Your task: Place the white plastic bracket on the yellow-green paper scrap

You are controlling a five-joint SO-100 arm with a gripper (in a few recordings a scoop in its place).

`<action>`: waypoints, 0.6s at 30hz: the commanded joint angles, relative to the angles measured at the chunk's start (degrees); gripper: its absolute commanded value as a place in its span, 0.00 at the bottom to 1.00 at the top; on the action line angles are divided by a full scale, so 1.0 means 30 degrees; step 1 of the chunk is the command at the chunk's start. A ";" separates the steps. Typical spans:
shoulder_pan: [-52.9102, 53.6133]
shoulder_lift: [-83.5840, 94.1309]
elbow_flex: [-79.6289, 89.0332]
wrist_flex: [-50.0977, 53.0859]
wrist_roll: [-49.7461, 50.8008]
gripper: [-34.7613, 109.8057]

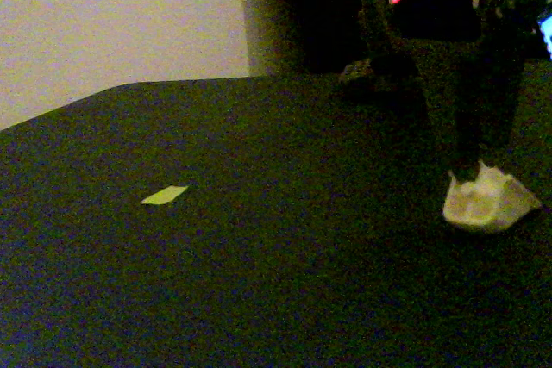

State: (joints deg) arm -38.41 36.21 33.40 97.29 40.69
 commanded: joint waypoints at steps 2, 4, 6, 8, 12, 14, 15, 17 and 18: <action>-0.0264 0.1670 0.0674 0.1055 0.0352 0.32; -0.0234 0.1816 0.0732 0.1055 0.0586 0.36; -0.0234 0.1963 0.0732 0.1055 0.0732 0.38; -0.0234 0.2197 0.0674 0.1055 0.0645 0.40; -0.0234 0.2842 0.0615 0.1055 -0.0059 0.40; -0.0205 0.3135 0.0615 0.1055 -0.0381 0.39; -0.0176 0.3281 0.0615 0.1055 -0.0439 0.39; -0.0088 0.3574 0.0615 0.1055 -0.0205 0.39; -0.0059 0.3721 0.0645 0.1055 0.0029 0.40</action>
State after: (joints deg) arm -38.58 39.20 35.42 97.29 39.64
